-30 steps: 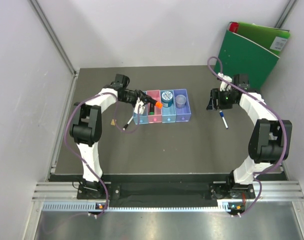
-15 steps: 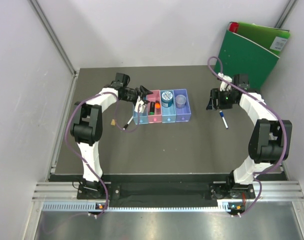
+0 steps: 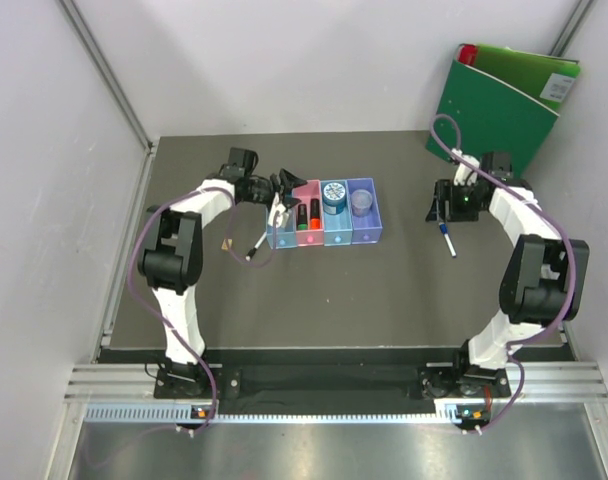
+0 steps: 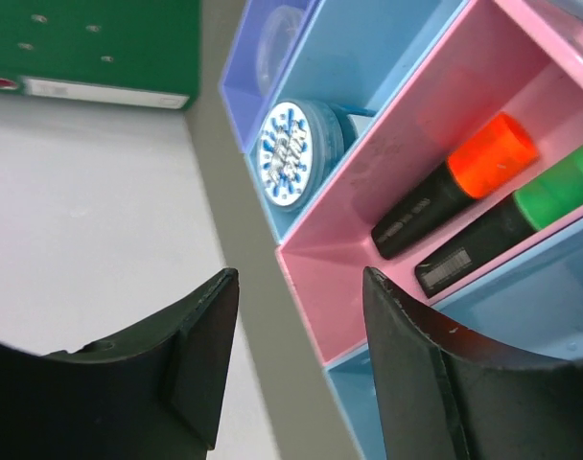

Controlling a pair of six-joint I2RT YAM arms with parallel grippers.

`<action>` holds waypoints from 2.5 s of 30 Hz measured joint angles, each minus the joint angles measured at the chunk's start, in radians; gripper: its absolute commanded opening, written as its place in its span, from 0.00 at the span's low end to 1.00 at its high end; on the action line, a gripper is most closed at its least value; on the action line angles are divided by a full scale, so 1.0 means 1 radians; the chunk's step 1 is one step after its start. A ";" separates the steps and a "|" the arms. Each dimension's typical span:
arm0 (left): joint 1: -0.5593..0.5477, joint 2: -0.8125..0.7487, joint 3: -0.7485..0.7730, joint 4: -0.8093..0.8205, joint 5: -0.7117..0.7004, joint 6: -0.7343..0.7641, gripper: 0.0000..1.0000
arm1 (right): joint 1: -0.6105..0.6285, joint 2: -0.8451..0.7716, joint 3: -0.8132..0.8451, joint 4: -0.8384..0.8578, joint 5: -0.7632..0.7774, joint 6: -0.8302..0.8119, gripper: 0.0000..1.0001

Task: Sort the stationery into containers
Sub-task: Pick up the pen from the center of the board.

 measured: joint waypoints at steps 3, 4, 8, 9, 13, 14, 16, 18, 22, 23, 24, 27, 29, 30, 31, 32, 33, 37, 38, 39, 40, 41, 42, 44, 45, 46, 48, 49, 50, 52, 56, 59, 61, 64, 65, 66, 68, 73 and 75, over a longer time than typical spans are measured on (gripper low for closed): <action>0.000 -0.082 -0.123 0.144 0.000 0.000 0.62 | -0.013 0.000 -0.020 0.000 0.006 -0.012 0.66; 0.000 -0.118 -0.166 0.197 -0.001 0.000 0.62 | -0.015 0.001 -0.029 0.000 0.012 -0.016 0.66; -0.001 -0.276 -0.293 0.425 -0.067 -0.116 0.63 | -0.017 0.017 -0.049 0.003 0.043 -0.027 0.65; -0.001 -0.316 -0.315 0.466 -0.095 -0.174 0.63 | -0.017 0.022 -0.053 0.006 0.052 -0.029 0.65; 0.000 -0.481 -0.366 0.534 -0.249 -0.442 0.64 | -0.017 0.040 -0.069 0.026 0.097 -0.030 0.64; 0.000 -0.510 -0.370 0.532 -0.279 -0.491 0.64 | -0.017 0.046 -0.069 0.028 0.110 -0.032 0.64; 0.000 -0.580 -0.390 0.514 -0.351 -0.623 0.64 | -0.017 0.060 -0.069 0.041 0.134 -0.037 0.64; 0.000 -0.637 -0.414 0.471 -0.394 -0.724 0.64 | -0.017 0.078 -0.069 0.061 0.161 -0.045 0.64; 0.000 -0.710 -0.465 0.342 -0.438 -0.865 0.63 | -0.017 0.114 -0.069 0.097 0.198 -0.056 0.63; 0.001 -0.719 -0.478 0.310 -0.446 -0.896 0.63 | -0.017 0.124 -0.069 0.104 0.206 -0.057 0.63; 0.000 -0.724 -0.487 0.275 -0.454 -0.927 0.63 | -0.017 0.133 -0.068 0.110 0.212 -0.060 0.62; 0.000 -0.725 -0.505 0.186 -0.476 -0.999 0.63 | -0.017 0.153 -0.065 0.134 0.227 -0.064 0.58; 0.000 -0.726 -0.521 0.149 -0.491 -1.038 0.63 | -0.016 0.158 -0.064 0.149 0.235 -0.069 0.56; 0.000 -0.726 -0.527 0.137 -0.495 -1.051 0.62 | -0.016 0.160 -0.064 0.154 0.237 -0.071 0.54; 0.000 -0.730 -0.538 0.121 -0.503 -1.065 0.62 | -0.016 0.164 -0.060 0.157 0.241 -0.072 0.51; 0.001 -0.733 -0.547 0.106 -0.507 -1.076 0.62 | -0.014 0.169 -0.055 0.163 0.244 -0.073 0.50; 0.001 -0.737 -0.554 0.093 -0.510 -1.084 0.62 | -0.011 0.175 -0.049 0.167 0.248 -0.074 0.48; 0.000 -0.756 -0.568 0.045 -0.519 -1.107 0.61 | 0.009 0.198 -0.025 0.188 0.266 -0.080 0.35; 0.000 -0.761 -0.570 0.038 -0.521 -1.110 0.61 | 0.017 0.203 -0.019 0.190 0.269 -0.082 0.32; 0.000 -0.766 -0.572 0.030 -0.524 -1.113 0.61 | 0.026 0.206 -0.016 0.196 0.272 -0.084 0.24; 0.000 -0.771 -0.573 0.021 -0.527 -1.116 0.61 | 0.037 0.211 -0.012 0.199 0.274 -0.084 0.20; 0.000 -0.774 -0.573 0.010 -0.530 -1.120 0.61 | 0.047 0.212 -0.011 0.206 0.278 -0.087 0.16; 0.000 -0.775 -0.573 0.002 -0.533 -1.122 0.60 | 0.059 0.212 -0.011 0.207 0.281 -0.089 0.07; 0.001 -0.777 -0.574 -0.017 -0.539 -1.128 0.60 | 0.078 0.212 -0.011 0.207 0.285 -0.093 0.01; 0.001 -0.777 -0.574 -0.027 -0.541 -1.132 0.59 | 0.087 0.212 -0.011 0.207 0.288 -0.089 0.00; 0.001 -0.777 -0.574 -0.036 -0.544 -1.135 0.59 | 0.092 0.212 -0.011 0.208 0.290 -0.091 0.00; 0.001 -0.777 -0.575 -0.058 -0.547 -1.139 0.59 | 0.096 0.212 -0.011 0.209 0.293 -0.089 0.00; 0.001 -0.777 -0.576 -0.070 -0.550 -1.143 0.59 | 0.096 0.211 -0.011 0.209 0.293 -0.089 0.00; 0.001 -0.777 -0.578 -0.080 -0.552 -1.147 0.58 | 0.096 0.210 -0.013 0.210 0.293 -0.089 0.00; 0.001 -0.777 -0.581 -0.101 -0.552 -1.154 0.57 | 0.096 0.203 -0.016 0.201 0.299 -0.089 0.00; 0.001 -0.776 -0.582 -0.158 -0.544 -1.157 0.56 | 0.095 0.167 -0.017 0.172 0.307 -0.097 0.00; 0.001 -0.760 -0.582 -0.208 -0.532 -1.157 0.54 | 0.095 0.113 -0.010 0.148 0.311 -0.108 0.00; 0.001 -0.735 -0.581 -0.231 -0.527 -1.159 0.52 | 0.095 0.075 0.019 0.116 0.311 -0.114 0.00; 0.001 -0.665 -0.579 -0.247 -0.531 -1.175 0.49 | 0.095 0.040 0.111 0.093 0.310 -0.112 0.00; 0.001 -0.638 -0.579 -0.248 -0.534 -1.181 0.49 | 0.095 0.032 0.144 0.090 0.309 -0.106 0.00; 0.001 -0.608 -0.578 -0.247 -0.540 -1.186 0.49 | 0.095 0.023 0.174 0.090 0.307 -0.100 0.00; 0.001 -0.567 -0.577 -0.243 -0.553 -1.200 0.49 | 0.095 0.010 0.222 0.088 0.302 -0.087 0.00; 0.005 -0.512 -0.575 -0.199 -0.576 -1.236 0.48 | 0.095 -0.016 0.276 0.085 0.293 -0.061 0.00; 0.011 -0.503 -0.574 -0.162 -0.589 -1.249 0.48 | 0.095 -0.018 0.276 0.076 0.291 -0.058 0.00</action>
